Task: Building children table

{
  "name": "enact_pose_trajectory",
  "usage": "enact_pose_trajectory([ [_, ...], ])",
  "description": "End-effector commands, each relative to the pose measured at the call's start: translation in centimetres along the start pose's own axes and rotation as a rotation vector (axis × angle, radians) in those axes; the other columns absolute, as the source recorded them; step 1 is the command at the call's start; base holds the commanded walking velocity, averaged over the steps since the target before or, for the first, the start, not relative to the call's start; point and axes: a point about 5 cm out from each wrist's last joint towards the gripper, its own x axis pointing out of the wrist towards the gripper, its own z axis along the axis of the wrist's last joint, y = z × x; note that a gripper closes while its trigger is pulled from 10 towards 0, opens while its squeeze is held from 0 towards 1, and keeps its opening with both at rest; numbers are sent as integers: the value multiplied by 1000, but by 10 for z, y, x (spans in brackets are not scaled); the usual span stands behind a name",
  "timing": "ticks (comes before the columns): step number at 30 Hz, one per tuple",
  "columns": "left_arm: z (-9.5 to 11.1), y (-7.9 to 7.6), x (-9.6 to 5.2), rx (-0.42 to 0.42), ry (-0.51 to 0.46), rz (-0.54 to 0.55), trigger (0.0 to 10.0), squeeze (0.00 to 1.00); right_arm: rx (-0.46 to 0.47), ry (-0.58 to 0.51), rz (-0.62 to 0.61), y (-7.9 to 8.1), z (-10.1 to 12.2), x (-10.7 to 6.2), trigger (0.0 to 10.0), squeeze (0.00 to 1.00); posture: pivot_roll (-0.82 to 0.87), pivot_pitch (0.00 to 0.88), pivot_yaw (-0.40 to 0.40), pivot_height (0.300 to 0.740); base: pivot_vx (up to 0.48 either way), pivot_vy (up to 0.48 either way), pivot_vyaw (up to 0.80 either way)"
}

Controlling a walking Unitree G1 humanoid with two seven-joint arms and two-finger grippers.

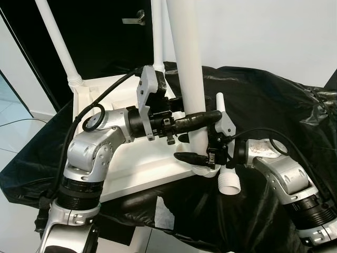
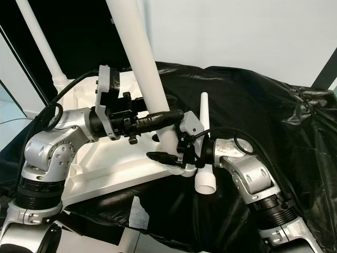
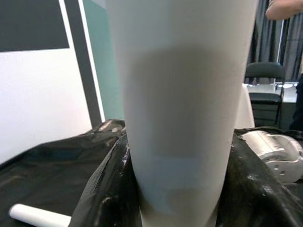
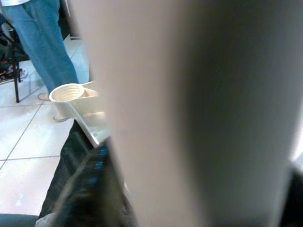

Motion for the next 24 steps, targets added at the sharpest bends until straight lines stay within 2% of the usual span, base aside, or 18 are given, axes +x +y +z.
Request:
enact_pose_trajectory([
  [1,7,18,5,14,8,270,10000,0,-8,-19,-65,-5,4,0,10000,1000,13,0,-15,740,0,0,0],
  [2,7,18,5,14,8,270,10000,0,-8,-19,-65,-5,4,0,10000,1000,13,0,-15,740,0,0,0],
  [3,9,20,8,13,15,305,10000,0,-10,-26,-95,-7,6,0,10000,957,12,0,-11,740,0,0,0],
  [5,9,20,8,13,15,305,10000,0,-10,-26,-95,-7,6,0,10000,957,12,0,-11,740,0,0,0],
  [6,10,20,11,8,21,331,10000,0,-12,-35,-123,-9,7,0,10000,0,11,0,-10,740,0,0,0],
  [9,12,22,16,6,27,385,10000,0,-19,-45,-173,-10,8,3,10000,0,7,0,-4,740,0,0,0],
  [14,10,31,29,-51,82,524,10000,0,-96,-67,-438,-18,10,18,10000,0,0,0,9,740,0,0,0],
  [18,8,32,34,-61,94,548,10000,0,-101,-68,-507,-20,10,22,10000,0,1,0,14,740,0,0,0],
  [19,8,32,38,-65,97,572,10000,0,-117,-64,-574,-21,9,25,10000,0,1,0,17,740,0,0,0],
  [21,7,32,41,-68,99,590,10000,0,-128,-62,-621,-22,9,26,10000,0,1,0,17,740,0,0,0],
  [23,7,34,45,-66,104,633,10000,0,-100,-69,-725,-25,8,29,10000,0,5,0,19,740,0,0,0],
  [24,7,34,45,-66,104,633,10000,0,-100,-69,-725,-25,8,29,10000,0,5,0,19,740,0,0,0],
])
